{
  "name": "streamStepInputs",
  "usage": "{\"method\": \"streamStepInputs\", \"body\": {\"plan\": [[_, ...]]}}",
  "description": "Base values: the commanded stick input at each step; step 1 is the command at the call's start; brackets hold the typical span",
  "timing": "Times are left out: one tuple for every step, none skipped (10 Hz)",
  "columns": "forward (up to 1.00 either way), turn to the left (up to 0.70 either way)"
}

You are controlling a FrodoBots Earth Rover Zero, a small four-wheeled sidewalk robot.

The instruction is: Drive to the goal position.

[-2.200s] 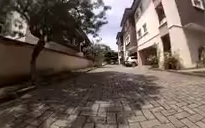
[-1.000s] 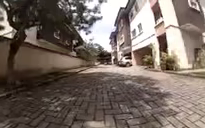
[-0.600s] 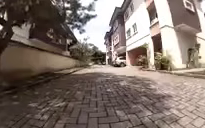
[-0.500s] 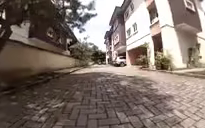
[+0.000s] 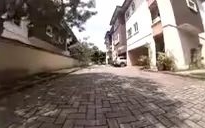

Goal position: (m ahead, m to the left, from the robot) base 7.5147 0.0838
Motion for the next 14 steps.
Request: {"method": "streamStepInputs", "body": {"plan": [[0.5, 0.0], [0.5, 0.0], [0.5, 0.0], [0.5, 0.0], [0.5, 0.0], [0.5, 0.0], [0.5, 0.0], [0.5, 0.0], [0.5, 0.0], [0.5, 0.0], [0.5, 0.0], [0.5, 0.0], [0.5, 0.0], [0.5, 0.0]]}}
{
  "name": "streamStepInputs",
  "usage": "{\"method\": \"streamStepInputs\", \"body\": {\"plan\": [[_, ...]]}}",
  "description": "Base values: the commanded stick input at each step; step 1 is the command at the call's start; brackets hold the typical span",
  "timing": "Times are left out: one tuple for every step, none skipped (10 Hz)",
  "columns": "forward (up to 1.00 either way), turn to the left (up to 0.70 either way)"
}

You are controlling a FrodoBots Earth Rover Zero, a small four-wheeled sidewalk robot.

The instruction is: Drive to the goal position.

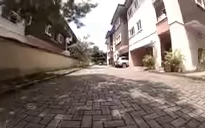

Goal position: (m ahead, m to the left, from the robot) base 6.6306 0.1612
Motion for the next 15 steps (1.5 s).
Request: {"method": "streamStepInputs", "body": {"plan": [[0.5, 0.0], [0.5, 0.0], [0.5, 0.0], [0.5, 0.0], [0.5, 0.0], [0.5, 0.0], [0.5, 0.0], [0.5, 0.0], [0.5, 0.0], [0.5, 0.0], [0.5, 0.0], [0.5, 0.0], [0.5, 0.0], [0.5, 0.0], [0.5, 0.0]]}}
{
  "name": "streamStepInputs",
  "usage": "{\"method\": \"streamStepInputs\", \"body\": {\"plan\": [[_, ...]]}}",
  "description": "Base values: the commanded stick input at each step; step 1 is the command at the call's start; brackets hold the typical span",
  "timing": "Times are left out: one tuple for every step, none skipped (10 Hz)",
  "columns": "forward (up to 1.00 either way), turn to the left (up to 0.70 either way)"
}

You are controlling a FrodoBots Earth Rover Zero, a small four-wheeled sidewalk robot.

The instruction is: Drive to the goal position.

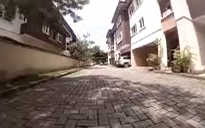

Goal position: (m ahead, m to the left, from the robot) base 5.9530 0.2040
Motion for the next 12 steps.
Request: {"method": "streamStepInputs", "body": {"plan": [[0.5, 0.0], [0.5, 0.0], [0.5, 0.0], [0.5, 0.0], [0.5, 0.0], [0.5, 0.0], [0.5, 0.0], [0.5, 0.0], [0.5, 0.0], [0.5, 0.0], [0.5, 0.0], [0.5, 0.0]]}}
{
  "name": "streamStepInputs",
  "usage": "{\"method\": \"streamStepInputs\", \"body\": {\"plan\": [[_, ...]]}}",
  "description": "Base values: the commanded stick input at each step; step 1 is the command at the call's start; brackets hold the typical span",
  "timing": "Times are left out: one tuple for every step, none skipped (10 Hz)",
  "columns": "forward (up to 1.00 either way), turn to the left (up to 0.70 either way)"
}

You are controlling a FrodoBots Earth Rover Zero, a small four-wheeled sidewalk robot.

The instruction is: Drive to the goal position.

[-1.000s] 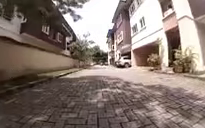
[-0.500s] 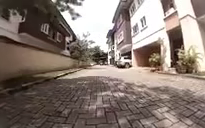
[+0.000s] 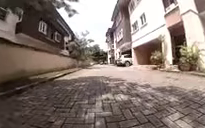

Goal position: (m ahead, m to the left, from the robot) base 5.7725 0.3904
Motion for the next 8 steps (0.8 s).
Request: {"method": "streamStepInputs", "body": {"plan": [[0.5, 0.0], [0.5, 0.0], [0.5, 0.0], [0.5, 0.0], [0.5, 0.0], [0.5, 0.0], [0.5, 0.0], [0.5, 0.0]]}}
